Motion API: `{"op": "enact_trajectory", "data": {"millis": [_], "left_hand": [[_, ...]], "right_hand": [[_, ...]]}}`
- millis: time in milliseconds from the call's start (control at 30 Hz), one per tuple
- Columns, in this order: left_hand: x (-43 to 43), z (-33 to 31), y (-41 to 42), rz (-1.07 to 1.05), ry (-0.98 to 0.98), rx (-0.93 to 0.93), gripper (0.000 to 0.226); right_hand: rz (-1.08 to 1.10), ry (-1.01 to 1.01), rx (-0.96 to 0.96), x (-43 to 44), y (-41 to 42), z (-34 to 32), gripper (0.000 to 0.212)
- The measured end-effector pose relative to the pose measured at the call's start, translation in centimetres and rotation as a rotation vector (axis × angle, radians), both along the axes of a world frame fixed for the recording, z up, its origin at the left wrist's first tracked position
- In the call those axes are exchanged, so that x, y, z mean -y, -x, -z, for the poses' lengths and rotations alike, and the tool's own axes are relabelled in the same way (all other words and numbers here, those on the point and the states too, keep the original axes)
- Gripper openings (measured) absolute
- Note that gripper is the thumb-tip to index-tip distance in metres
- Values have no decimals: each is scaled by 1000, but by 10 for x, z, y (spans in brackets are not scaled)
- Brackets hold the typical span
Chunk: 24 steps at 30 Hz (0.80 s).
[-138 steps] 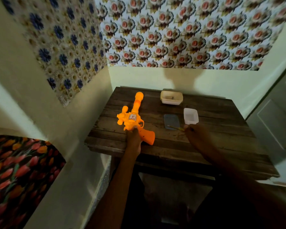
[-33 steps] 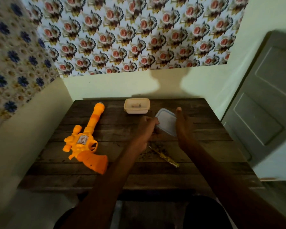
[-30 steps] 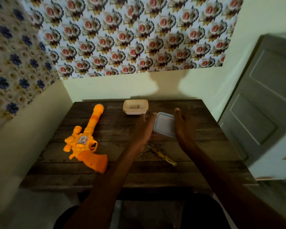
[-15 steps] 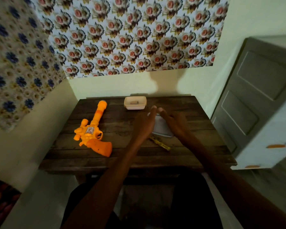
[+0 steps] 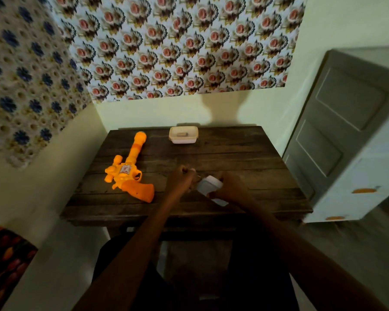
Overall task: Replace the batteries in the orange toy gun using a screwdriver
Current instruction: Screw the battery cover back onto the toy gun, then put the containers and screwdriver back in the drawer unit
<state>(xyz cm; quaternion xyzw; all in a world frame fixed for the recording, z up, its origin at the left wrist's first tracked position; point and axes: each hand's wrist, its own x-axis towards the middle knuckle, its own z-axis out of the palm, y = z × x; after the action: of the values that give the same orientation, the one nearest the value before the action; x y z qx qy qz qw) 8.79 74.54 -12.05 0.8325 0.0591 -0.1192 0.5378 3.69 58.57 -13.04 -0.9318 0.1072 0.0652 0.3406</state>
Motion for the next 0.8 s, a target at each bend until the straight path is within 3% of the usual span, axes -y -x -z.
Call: {"op": "enact_trajectory", "data": {"millis": [133, 367, 800], "left_hand": [[-13, 4, -1, -19, -32, 30, 17], [-22, 12, 1, -14, -42, 55, 15], [-12, 17, 2, -5, -24, 8, 16]], "right_hand": [[49, 119, -16, -12, -6, 5, 58], [75, 146, 24, -15, -5, 12, 55], [169, 23, -218, -24, -24, 11, 68]]}}
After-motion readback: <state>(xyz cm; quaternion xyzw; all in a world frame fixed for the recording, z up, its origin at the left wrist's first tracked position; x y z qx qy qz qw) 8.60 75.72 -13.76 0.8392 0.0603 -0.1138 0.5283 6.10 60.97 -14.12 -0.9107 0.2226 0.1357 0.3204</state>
